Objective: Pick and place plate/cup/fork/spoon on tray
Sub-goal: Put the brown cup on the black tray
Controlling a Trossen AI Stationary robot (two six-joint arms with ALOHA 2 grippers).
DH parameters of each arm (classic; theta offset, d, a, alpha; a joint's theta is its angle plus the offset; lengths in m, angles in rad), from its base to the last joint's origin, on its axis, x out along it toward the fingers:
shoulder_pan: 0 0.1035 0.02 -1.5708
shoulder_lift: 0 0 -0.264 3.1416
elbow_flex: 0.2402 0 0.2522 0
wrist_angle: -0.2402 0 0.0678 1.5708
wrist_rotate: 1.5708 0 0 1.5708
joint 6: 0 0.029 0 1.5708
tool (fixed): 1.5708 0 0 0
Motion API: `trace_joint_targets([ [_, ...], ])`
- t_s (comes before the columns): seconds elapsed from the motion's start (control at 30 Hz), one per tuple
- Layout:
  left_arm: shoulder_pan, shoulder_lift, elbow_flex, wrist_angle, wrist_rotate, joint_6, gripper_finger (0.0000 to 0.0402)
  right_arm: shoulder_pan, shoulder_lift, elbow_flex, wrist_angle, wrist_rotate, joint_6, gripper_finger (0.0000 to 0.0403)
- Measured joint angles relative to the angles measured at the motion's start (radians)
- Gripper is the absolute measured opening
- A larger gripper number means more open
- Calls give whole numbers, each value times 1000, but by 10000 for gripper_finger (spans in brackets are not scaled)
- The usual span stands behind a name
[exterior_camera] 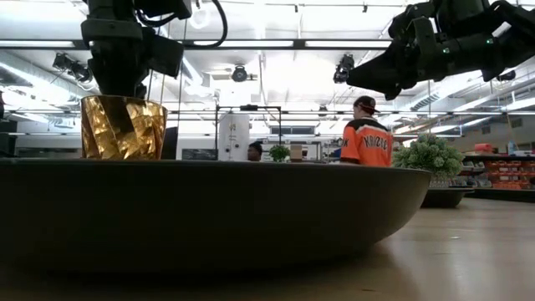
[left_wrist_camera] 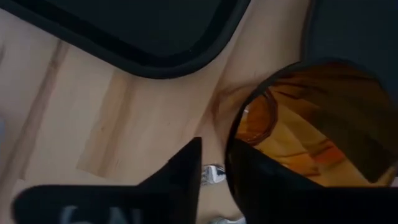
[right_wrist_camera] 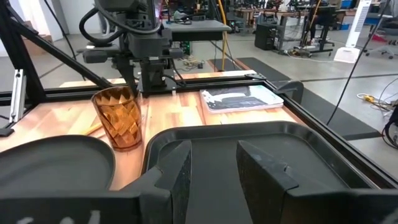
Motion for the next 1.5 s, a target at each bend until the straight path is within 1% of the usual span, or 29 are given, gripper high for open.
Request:
trace_joint_targets([
  [0.13,3,0,1,-14,0,-26,29,0,0,0,0,0,0,134],
  [0.2,13,-1,2,-24,10,-26,14,0,0,0,0,0,0,134],
  [0.3,41,1,24,-64,49,-19,17,0,0,0,1,0,7,134],
  [0.4,74,0,111,-136,48,14,18,0,0,0,0,1,29,134],
  [0.47,100,0,180,-164,33,51,15,0,0,0,-1,4,30,134],
  [0.6,164,23,326,-148,-33,159,14,0,0,0,-1,27,30,134],
  [0.73,260,137,445,-142,-48,275,13,0,0,0,-6,30,42,134],
  [0.9,366,349,615,-139,-46,408,13,10,-1,0,-43,42,60,134],
  [1.07,438,558,821,-150,4,504,17,41,0,0,-108,107,57,134],
  [1.23,488,733,1006,-215,27,578,15,67,0,0,-137,114,61,134],
  [1.33,510,802,1074,-225,41,611,19,79,0,0,-137,115,64,134],
  [1.5,528,866,1109,-223,56,663,24,93,0,0,-136,132,64,134],
])
